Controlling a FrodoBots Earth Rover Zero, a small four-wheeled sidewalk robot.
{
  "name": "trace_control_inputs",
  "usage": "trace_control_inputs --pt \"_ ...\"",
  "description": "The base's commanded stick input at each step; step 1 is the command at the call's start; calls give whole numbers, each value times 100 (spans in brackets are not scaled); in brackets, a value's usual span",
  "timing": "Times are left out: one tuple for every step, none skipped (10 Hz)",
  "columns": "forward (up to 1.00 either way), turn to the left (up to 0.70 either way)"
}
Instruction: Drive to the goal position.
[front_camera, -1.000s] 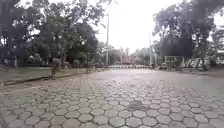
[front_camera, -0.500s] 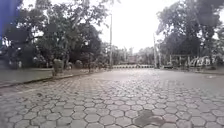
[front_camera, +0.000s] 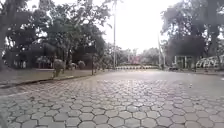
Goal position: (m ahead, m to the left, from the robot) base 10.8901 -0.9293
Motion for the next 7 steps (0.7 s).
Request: trace_control_inputs --pt "69 0" --pt "69 0" --pt "69 0" --pt "69 0" --pt "69 0" --pt "69 0" --pt "69 0"
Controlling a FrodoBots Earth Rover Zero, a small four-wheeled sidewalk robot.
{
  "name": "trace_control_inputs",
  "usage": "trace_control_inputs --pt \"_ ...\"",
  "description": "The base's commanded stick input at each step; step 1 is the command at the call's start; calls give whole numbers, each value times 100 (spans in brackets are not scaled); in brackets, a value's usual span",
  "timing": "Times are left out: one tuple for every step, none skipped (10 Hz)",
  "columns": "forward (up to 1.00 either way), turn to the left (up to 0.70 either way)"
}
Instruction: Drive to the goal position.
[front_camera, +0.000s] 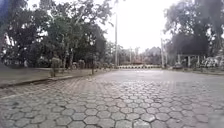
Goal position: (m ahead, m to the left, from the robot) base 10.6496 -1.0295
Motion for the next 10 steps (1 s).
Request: trace_control_inputs --pt "69 0" --pt "69 0" --pt "69 0" --pt "69 0" --pt "69 0" --pt "69 0" --pt "69 0" --pt "69 0" --pt "69 0" --pt "69 0"
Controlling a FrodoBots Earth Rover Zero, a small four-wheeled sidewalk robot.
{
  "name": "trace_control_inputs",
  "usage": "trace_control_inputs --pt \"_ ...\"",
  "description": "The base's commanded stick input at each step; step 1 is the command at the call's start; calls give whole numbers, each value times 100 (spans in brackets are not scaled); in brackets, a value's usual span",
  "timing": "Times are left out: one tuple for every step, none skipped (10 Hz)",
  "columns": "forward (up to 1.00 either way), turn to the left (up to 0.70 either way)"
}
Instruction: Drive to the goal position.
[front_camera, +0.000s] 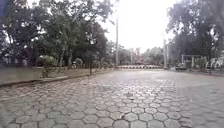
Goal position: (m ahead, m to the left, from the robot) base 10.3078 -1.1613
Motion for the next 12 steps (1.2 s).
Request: trace_control_inputs --pt "69 0" --pt "69 0" --pt "69 0" --pt "69 0" --pt "69 0" --pt "69 0" --pt "69 0" --pt "69 0" --pt "69 0" --pt "69 0" --pt "69 0" --pt "69 0"
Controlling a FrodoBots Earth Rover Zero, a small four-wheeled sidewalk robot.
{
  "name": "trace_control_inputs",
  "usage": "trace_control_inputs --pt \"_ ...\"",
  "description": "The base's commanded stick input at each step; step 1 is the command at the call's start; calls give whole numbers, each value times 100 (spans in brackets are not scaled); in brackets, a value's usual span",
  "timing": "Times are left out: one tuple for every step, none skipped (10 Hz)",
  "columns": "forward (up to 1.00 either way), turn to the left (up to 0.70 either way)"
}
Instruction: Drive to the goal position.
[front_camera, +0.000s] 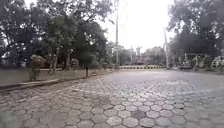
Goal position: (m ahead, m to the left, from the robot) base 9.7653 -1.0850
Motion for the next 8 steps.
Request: trace_control_inputs --pt "69 0" --pt "69 0" --pt "69 0" --pt "69 0" --pt "69 0" --pt "69 0" --pt "69 0" --pt "69 0"
